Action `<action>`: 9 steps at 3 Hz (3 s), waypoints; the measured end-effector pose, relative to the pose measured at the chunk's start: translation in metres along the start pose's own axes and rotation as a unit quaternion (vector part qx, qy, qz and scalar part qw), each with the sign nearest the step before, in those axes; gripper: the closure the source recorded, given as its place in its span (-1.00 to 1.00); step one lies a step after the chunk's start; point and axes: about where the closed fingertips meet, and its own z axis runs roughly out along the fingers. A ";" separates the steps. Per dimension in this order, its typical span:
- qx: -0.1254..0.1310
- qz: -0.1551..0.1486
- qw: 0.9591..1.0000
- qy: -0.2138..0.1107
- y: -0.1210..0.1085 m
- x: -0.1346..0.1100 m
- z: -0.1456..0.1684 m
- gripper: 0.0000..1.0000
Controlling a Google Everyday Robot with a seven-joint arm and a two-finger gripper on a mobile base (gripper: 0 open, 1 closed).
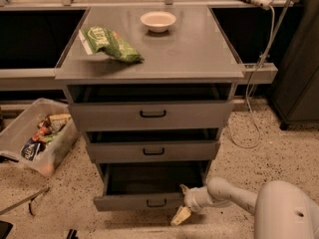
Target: Open bottom drawer
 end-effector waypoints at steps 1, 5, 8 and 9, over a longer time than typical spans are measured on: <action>-0.014 -0.001 1.000 0.012 0.015 0.005 0.006 -1.00; -0.013 0.019 0.999 -0.022 0.052 0.002 0.008 -1.00; -0.025 0.033 0.999 -0.027 0.076 0.009 0.001 -1.00; -0.025 0.033 0.999 -0.027 0.076 0.006 -0.002 -1.00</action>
Offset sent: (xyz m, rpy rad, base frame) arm -0.1260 -0.0027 -0.0280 0.0522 0.1562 -0.0067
